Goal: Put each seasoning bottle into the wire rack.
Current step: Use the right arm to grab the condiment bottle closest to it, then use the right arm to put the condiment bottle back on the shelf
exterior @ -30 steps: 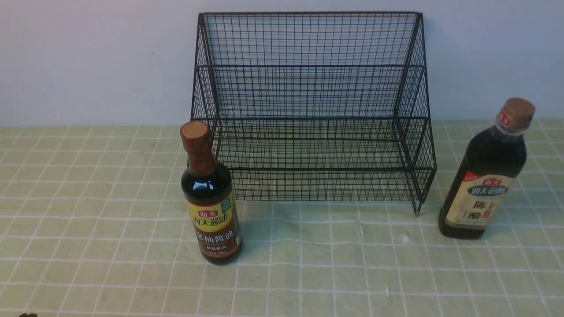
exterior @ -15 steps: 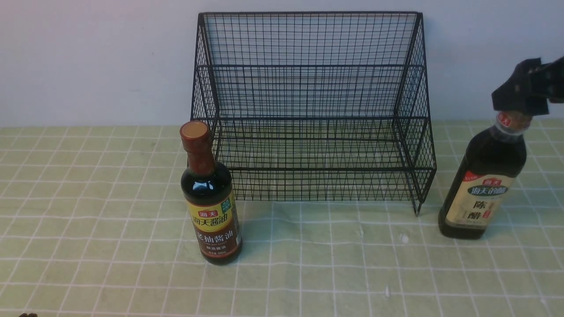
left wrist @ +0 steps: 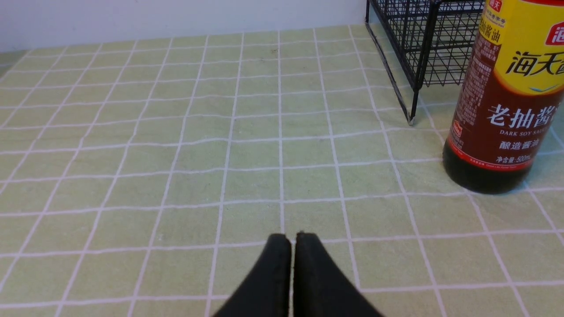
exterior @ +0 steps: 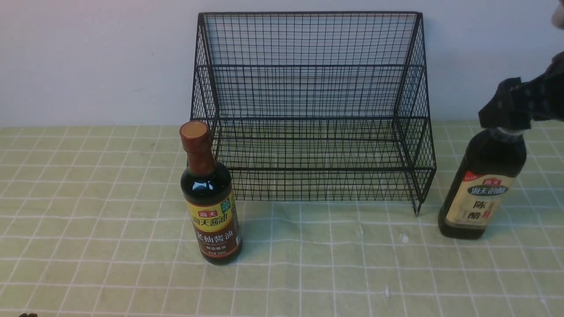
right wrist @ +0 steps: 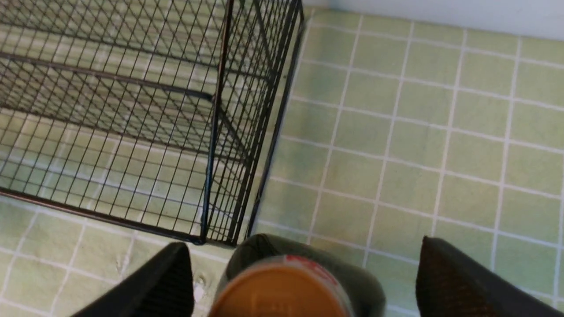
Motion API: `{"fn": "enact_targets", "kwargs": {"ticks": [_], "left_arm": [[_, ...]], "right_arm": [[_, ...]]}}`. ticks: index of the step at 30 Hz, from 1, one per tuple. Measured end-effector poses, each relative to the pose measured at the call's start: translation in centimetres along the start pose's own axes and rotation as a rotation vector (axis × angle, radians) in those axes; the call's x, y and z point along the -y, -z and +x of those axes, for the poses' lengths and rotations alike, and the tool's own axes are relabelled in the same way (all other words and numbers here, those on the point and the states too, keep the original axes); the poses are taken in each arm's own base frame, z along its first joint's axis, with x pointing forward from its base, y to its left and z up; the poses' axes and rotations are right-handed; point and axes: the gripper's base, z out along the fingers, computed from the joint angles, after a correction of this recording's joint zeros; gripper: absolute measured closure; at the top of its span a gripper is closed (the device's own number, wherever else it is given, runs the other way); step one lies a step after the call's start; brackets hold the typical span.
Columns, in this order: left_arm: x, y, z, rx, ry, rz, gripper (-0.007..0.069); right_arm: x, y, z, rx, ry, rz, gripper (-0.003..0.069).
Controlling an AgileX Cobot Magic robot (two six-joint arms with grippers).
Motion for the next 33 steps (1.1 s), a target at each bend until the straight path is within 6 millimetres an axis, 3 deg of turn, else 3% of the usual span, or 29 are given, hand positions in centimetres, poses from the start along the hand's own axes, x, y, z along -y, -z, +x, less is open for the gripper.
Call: {"fn": "enact_targets", "kwargs": {"ticks": [4, 8, 17, 21, 22, 23, 25, 30, 33], "left_arm": [[0.0, 0.0, 0.0, 0.000, 0.000, 0.000, 0.0630], [0.0, 0.0, 0.0, 0.000, 0.000, 0.000, 0.0630], [0.0, 0.0, 0.0, 0.000, 0.000, 0.000, 0.0630], [0.0, 0.0, 0.0, 0.000, 0.000, 0.000, 0.0630], [0.0, 0.0, 0.0, 0.000, 0.000, 0.000, 0.0630], [0.0, 0.0, 0.0, 0.000, 0.000, 0.000, 0.0630], [0.0, 0.0, 0.0, 0.000, 0.000, 0.000, 0.0630], [0.0, 0.0, 0.0, 0.000, 0.000, 0.000, 0.0630], [0.0, 0.0, 0.0, 0.000, 0.000, 0.000, 0.0630]], "right_arm": [[-0.6, -0.7, 0.0, -0.016, 0.013, -0.014, 0.0141], [-0.6, -0.9, 0.0, -0.020, 0.039, -0.004, 0.0346], [-0.7, 0.0, 0.0, -0.037, 0.064, 0.010, 0.0342], [-1.1, 2.3, -0.7, -0.039, 0.083, 0.003, 0.0342], [-1.4, 4.2, -1.7, -0.001, 0.095, 0.004, 0.0342], [-1.4, 4.4, -1.8, 0.004, 0.097, 0.004, 0.0342], [-2.0, 7.8, -3.2, 0.080, 0.116, 0.005, 0.0342], [-3.1, 12.5, -5.8, 0.246, 0.127, -0.036, 0.0342], [-3.6, 13.5, -6.6, 0.308, 0.137, -0.068, 0.0342]]}}
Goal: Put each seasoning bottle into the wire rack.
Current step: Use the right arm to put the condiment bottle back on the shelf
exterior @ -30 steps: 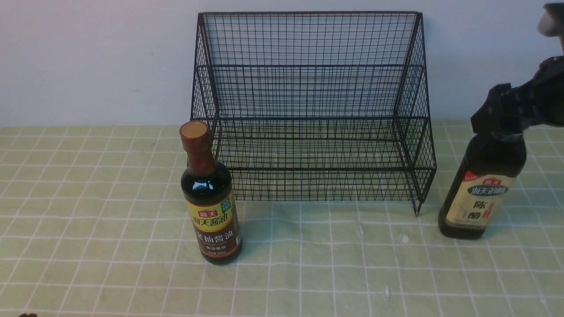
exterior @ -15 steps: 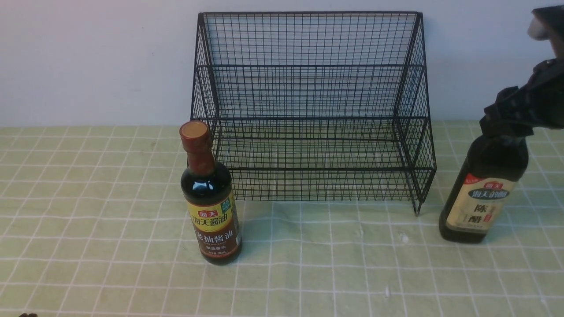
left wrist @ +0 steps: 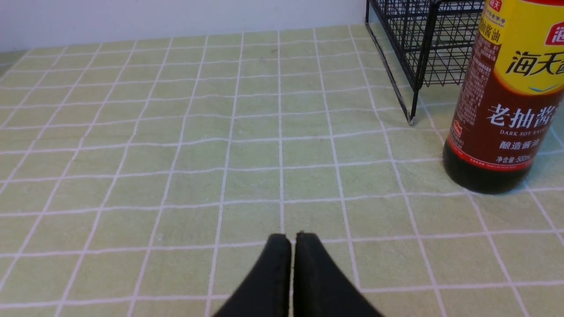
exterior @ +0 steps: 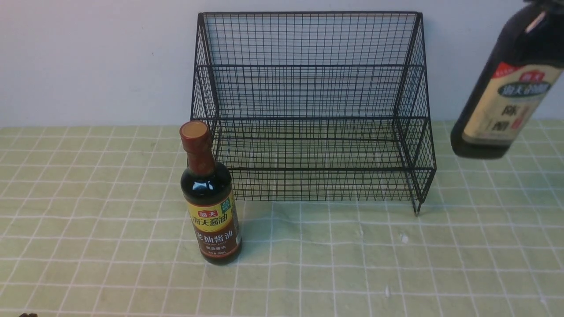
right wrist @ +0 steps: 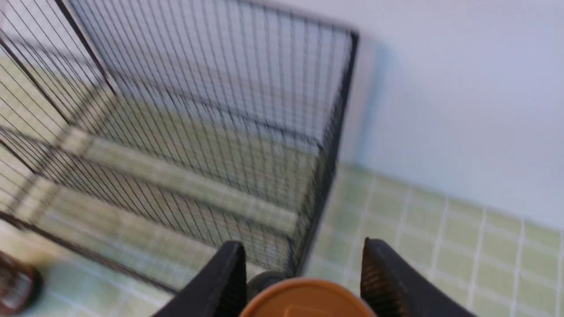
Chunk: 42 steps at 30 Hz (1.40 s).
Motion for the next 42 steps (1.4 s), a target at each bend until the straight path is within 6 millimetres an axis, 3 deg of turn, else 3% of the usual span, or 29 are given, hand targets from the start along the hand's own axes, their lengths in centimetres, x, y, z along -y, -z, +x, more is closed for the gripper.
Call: {"fn": "enact_targets", "kwargs": {"ticks": [4, 12, 18, 31, 42], "left_arm": [[0.0, 0.0, 0.0, 0.000, 0.000, 0.000, 0.0630], [0.0, 0.0, 0.0, 0.000, 0.000, 0.000, 0.0630], [0.0, 0.0, 0.0, 0.000, 0.000, 0.000, 0.0630], [0.0, 0.0, 0.0, 0.000, 0.000, 0.000, 0.0630], [0.0, 0.0, 0.0, 0.000, 0.000, 0.000, 0.0630]], "right_arm": [[-0.8, -0.3, -1.8, 0.105, 0.004, -0.052, 0.0342], [-3.5, -6.6, -2.4, 0.090, 0.048, -0.148, 0.0342], [-3.6, -9.8, -1.7, 0.038, 0.041, -0.154, 0.0342], [-3.0, -12.2, 0.2, -0.138, 0.050, -0.121, 0.0342], [-3.1, -12.4, 0.7, -0.201, 0.009, -0.132, 0.0342]]}}
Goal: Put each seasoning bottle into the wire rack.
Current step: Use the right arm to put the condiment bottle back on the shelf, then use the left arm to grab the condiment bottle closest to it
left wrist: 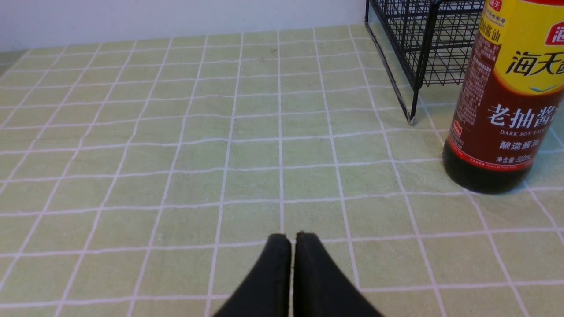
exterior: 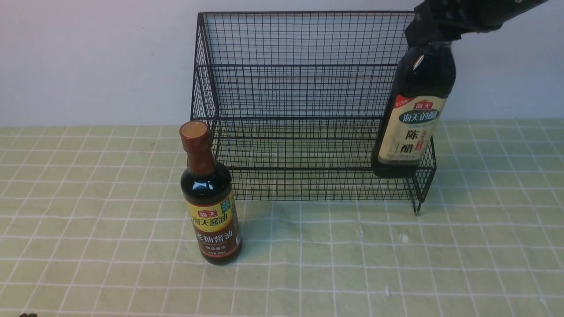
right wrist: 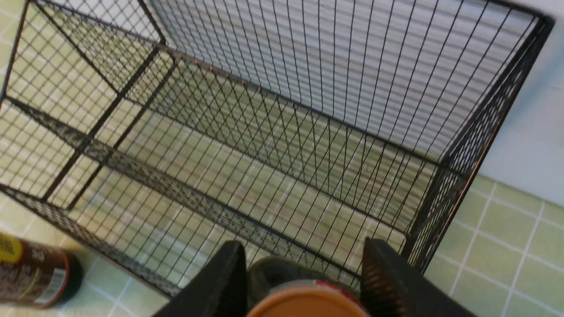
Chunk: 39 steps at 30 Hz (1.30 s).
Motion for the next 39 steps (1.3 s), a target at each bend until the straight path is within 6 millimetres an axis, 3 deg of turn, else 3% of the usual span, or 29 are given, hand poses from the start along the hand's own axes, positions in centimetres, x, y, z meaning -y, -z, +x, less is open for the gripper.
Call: {"fn": "enact_targets", "kwargs": {"ticks": [17, 20, 24, 28, 34, 35, 36, 39], "left_arm": [[0.0, 0.0, 0.0, 0.000, 0.000, 0.000, 0.0630], [0.0, 0.0, 0.0, 0.000, 0.000, 0.000, 0.0630], [0.0, 0.0, 0.0, 0.000, 0.000, 0.000, 0.0630], [0.0, 0.0, 0.0, 0.000, 0.000, 0.000, 0.0630], [0.0, 0.0, 0.0, 0.000, 0.000, 0.000, 0.0630], [0.0, 0.0, 0.0, 0.000, 0.000, 0.000, 0.0630], [0.0, 0.0, 0.0, 0.000, 0.000, 0.000, 0.0630], [0.0, 0.0, 0.0, 0.000, 0.000, 0.000, 0.0630]], "right_arm": [[0.8, -3.2, 1.1, -0.115, 0.017, -0.009, 0.0339], [0.7, -3.3, 1.0, -0.113, 0.008, -0.017, 0.0314], [0.3, -1.7, 0.4, -0.060, 0.001, -0.018, 0.0223], [0.0, 0.3, 0.0, -0.022, 0.011, 0.002, 0.0193], [-1.9, 9.5, -1.2, 0.155, 0.004, 0.060, 0.0224], [-2.0, 10.2, -1.2, 0.168, 0.005, 0.064, 0.0228], [-2.7, 13.5, -1.0, 0.232, -0.007, 0.083, 0.0278], [-3.9, 19.0, 0.1, 0.335, -0.020, 0.121, 0.0391]]}}
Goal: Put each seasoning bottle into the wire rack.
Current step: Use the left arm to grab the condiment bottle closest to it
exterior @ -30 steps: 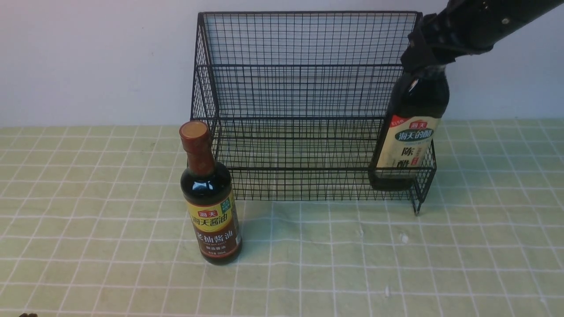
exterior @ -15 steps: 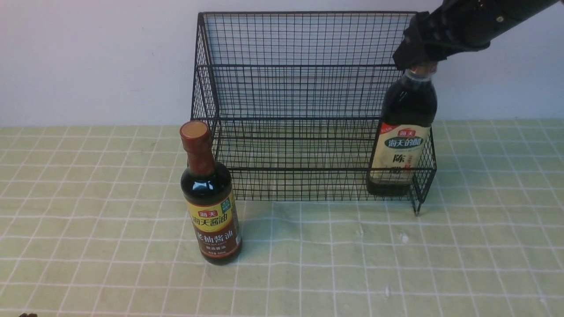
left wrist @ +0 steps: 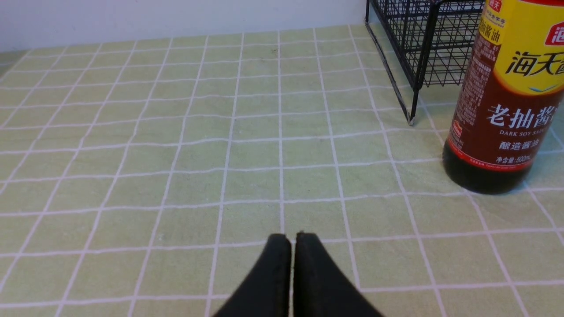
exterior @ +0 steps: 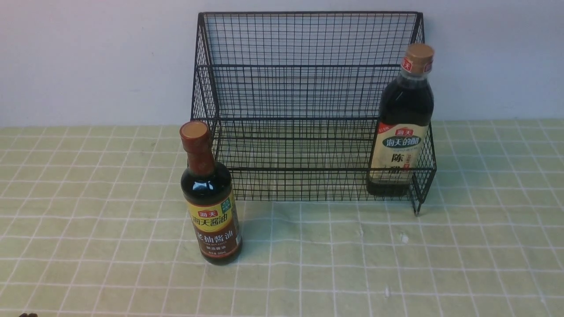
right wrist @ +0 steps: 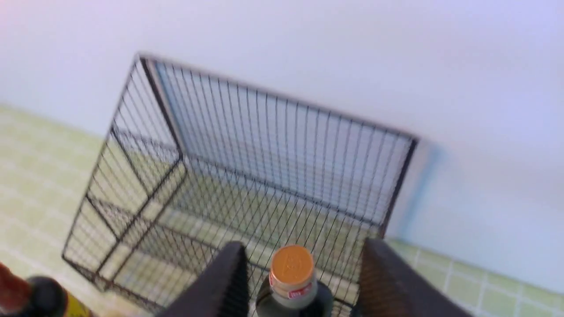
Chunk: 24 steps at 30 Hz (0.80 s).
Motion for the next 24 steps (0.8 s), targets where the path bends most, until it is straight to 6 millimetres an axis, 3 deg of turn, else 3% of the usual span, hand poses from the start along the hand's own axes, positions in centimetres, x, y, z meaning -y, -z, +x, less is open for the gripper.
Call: {"fn": "enact_targets", "kwargs": {"ticks": [3, 4, 6, 10, 11, 13, 14, 16, 17, 20, 22, 24], "left_arm": [[0.0, 0.0, 0.0, 0.000, 0.000, 0.000, 0.0630], [0.0, 0.0, 0.0, 0.000, 0.000, 0.000, 0.0630], [0.0, 0.0, 0.0, 0.000, 0.000, 0.000, 0.0630], [0.0, 0.0, 0.0, 0.000, 0.000, 0.000, 0.0630], [0.0, 0.0, 0.0, 0.000, 0.000, 0.000, 0.0630], [0.0, 0.0, 0.0, 0.000, 0.000, 0.000, 0.0630], [0.0, 0.0, 0.0, 0.000, 0.000, 0.000, 0.0630], [0.0, 0.0, 0.0, 0.000, 0.000, 0.000, 0.0630], [0.0, 0.0, 0.0, 0.000, 0.000, 0.000, 0.0630], [0.0, 0.0, 0.0, 0.000, 0.000, 0.000, 0.0630], [0.0, 0.0, 0.0, 0.000, 0.000, 0.000, 0.0630], [0.0, 0.0, 0.0, 0.000, 0.000, 0.000, 0.0630]], "right_arm": [[-0.4, 5.7, 0.1, 0.094, -0.034, 0.046, 0.0552], [-0.4, 6.1, 0.2, 0.101, -0.037, 0.052, 0.0563], [-0.9, 11.3, 1.6, 0.196, -0.077, 0.079, 0.0648], [-1.4, 16.4, 5.4, 0.305, -0.100, 0.109, 0.0669], [-1.6, 18.3, 7.3, 0.376, -0.109, 0.117, 0.0671], [-1.6, 19.8, 10.1, 0.460, -0.124, 0.133, 0.0671], [-1.5, 19.4, 10.6, 0.453, -0.124, 0.139, 0.0671], [-1.5, 20.5, 15.0, 0.607, -0.112, 0.160, 0.0671], [-1.5, 20.5, 15.3, 0.615, -0.108, 0.162, 0.0671], [-1.3, 19.2, 20.1, 0.707, -0.085, 0.167, 0.0671], [-1.3, 18.6, 21.7, 0.733, -0.081, 0.162, 0.0671], [-1.1, 16.7, 23.6, 0.706, -0.097, 0.148, 0.0671]]}}
